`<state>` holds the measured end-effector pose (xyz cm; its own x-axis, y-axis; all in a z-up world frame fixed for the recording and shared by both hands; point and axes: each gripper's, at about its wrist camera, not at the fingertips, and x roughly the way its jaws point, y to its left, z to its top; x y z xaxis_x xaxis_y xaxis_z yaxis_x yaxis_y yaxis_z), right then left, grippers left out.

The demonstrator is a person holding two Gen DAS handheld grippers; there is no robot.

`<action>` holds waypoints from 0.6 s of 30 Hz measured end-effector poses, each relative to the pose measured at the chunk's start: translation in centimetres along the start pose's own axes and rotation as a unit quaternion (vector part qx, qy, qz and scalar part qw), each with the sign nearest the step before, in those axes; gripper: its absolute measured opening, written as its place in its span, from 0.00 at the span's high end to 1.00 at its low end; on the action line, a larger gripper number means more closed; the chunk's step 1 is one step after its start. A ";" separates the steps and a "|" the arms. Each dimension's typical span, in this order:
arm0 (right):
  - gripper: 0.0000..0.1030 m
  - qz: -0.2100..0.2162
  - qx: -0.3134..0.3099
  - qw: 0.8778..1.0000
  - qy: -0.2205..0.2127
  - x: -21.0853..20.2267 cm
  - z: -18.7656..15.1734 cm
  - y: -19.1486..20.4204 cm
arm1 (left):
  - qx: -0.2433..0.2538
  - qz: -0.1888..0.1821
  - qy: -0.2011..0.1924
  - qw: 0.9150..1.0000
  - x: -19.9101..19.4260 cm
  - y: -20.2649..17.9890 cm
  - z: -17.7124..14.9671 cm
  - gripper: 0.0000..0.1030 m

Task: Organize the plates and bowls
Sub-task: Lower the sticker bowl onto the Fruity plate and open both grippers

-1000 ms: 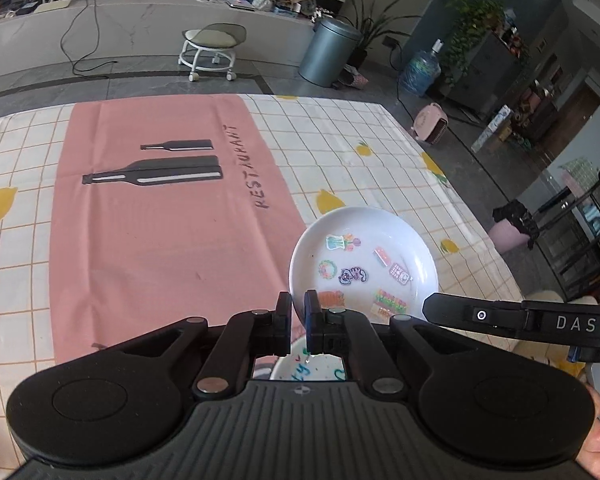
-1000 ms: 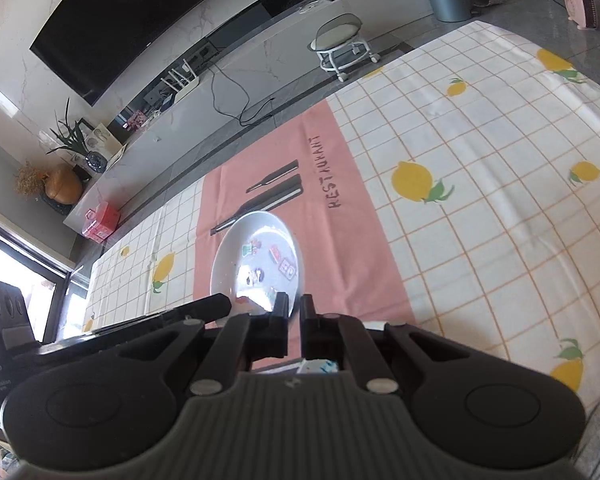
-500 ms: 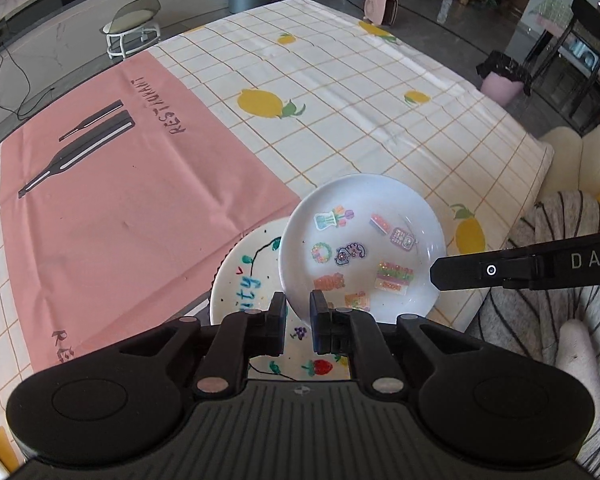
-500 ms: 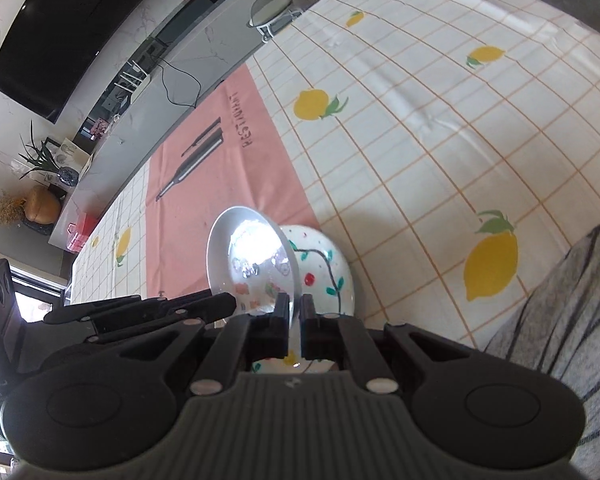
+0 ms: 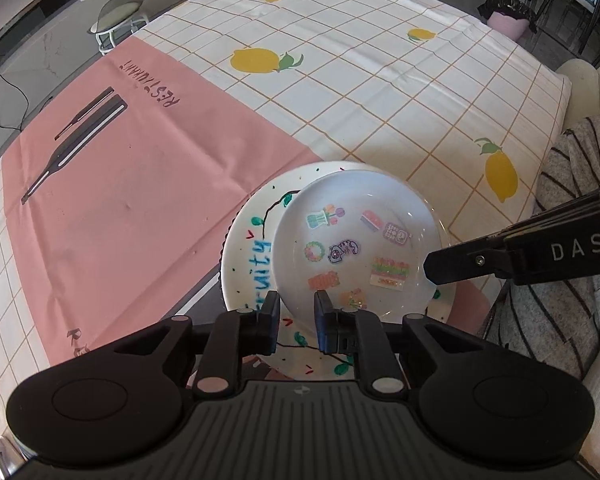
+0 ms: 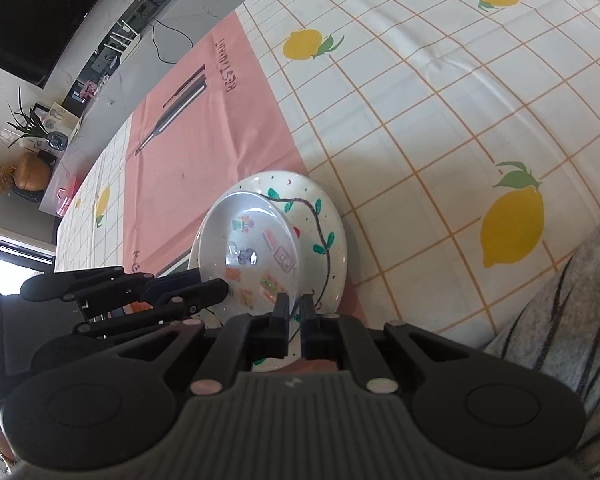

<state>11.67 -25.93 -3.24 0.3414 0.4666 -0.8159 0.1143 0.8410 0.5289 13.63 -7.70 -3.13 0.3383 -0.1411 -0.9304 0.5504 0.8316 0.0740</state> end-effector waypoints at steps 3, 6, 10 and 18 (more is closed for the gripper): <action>0.97 -0.006 0.002 1.000 0.008 0.7 0.3 0.0 | -0.005 -0.002 0.001 1.000 0.0 0.2 0.0 0.80; 0.93 -0.007 -0.002 1.000 0.011 0.9 0.5 0.2 | -0.006 -0.004 0.004 1.000 0.1 0.4 0.1 0.80; 0.90 0.000 -0.003 1.000 0.019 1.2 0.6 0.2 | 0.001 0.004 0.002 1.000 0.2 0.1 0.1 0.74; 0.63 -0.005 -0.025 1.000 0.011 0.1 0.5 1.2 | 0.003 0.005 -0.005 1.000 -0.1 0.1 0.2 0.65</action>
<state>12.35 -25.00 -2.55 0.3204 0.4642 -0.8257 0.0710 0.8575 0.5096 13.76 -7.72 -3.01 0.3508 -0.1381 -0.9262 0.5512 0.8301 0.0850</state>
